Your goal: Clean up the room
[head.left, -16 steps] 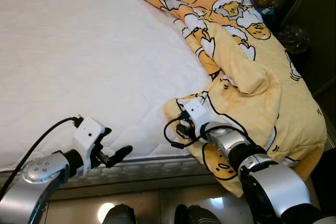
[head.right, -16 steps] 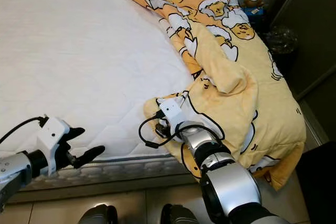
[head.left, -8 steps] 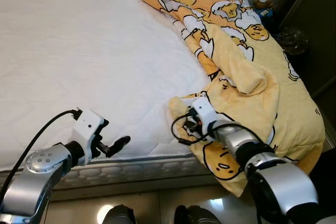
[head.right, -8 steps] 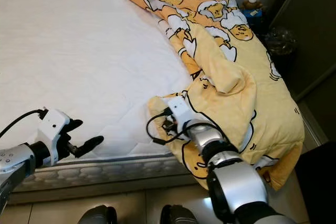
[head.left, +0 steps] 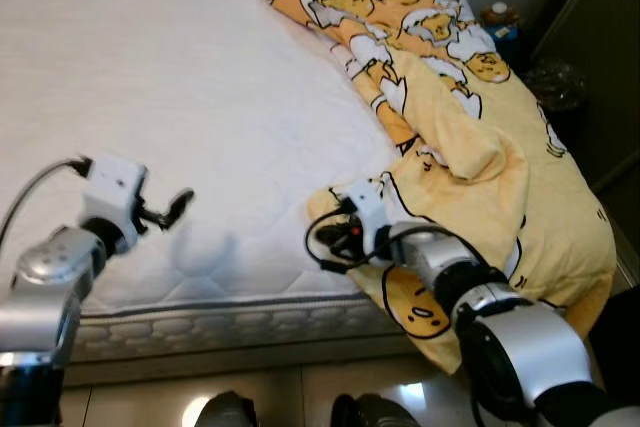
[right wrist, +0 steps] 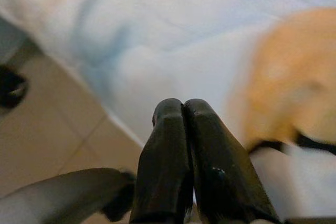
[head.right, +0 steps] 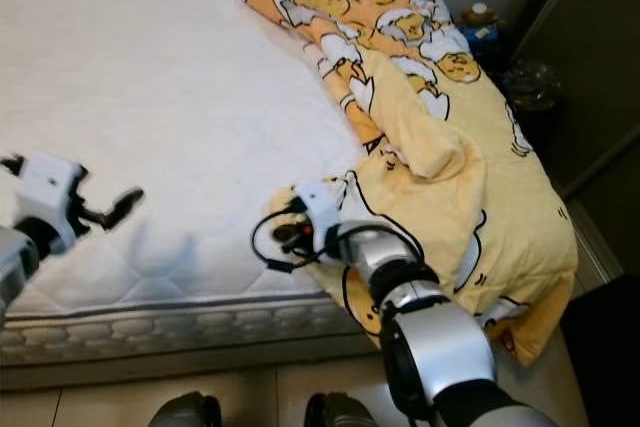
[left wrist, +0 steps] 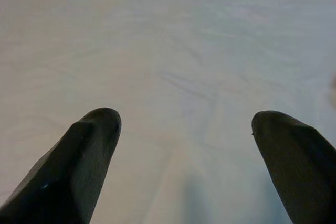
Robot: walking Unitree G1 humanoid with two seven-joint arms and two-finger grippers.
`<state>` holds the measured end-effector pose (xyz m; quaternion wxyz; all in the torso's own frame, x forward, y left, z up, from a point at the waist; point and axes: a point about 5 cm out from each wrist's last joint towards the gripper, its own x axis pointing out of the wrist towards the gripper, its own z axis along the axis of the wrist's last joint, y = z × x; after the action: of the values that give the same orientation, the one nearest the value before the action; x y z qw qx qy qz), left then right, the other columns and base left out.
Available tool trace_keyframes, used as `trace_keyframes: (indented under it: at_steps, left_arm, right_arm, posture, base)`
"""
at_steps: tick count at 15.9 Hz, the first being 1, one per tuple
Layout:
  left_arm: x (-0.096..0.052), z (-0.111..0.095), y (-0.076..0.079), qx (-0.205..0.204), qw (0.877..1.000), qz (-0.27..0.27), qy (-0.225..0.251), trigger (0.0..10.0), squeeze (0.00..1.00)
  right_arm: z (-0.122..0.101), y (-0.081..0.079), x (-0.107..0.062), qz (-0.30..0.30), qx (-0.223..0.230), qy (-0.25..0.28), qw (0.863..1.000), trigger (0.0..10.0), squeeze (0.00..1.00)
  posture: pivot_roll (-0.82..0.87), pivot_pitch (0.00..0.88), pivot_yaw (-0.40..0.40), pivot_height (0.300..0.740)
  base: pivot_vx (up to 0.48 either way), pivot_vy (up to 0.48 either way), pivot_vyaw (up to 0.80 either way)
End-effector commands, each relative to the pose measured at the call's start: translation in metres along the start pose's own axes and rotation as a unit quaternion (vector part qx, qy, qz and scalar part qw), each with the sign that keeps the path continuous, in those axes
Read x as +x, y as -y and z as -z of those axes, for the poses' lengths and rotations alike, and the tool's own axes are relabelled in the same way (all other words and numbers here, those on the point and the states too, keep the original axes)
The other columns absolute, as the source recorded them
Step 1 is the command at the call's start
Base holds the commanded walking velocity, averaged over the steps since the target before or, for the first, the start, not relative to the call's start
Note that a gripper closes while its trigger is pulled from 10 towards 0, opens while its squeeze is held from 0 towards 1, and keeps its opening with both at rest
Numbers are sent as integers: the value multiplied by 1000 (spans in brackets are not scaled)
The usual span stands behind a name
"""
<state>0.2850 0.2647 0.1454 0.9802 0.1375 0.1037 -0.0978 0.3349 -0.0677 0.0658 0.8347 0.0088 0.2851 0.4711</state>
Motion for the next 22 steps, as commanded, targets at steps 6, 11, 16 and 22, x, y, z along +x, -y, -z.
trace_keyframes:
  at_steps: [6,11,16,22]
  left_arm:
    - [6,11,19,-5,999,35,-11,10000,0]
    - [0,22,47,-7,993,111,-36,10000,0]
    - [-9,33,51,-3,986,147,-72,10000,0]
    - [-19,39,61,-5,980,179,-86,10000,0]
  right_arm:
    - [-15,14,-9,76,-104,-8,992,10000,561]
    - [-13,22,-12,122,-59,-19,991,10000,1000]
    - [-18,25,-15,129,-12,-10,991,10000,1000]
    - [-14,28,-17,155,-35,-50,986,10000,1000]
  posture:
    - [41,55,-57,740]
    - [47,60,-64,740]
    - [58,50,-65,740]
    - [71,12,-81,740]
  base:
    - [0,0,0]
    - [0,0,0]
    - [0,0,0]
    - [0,0,0]
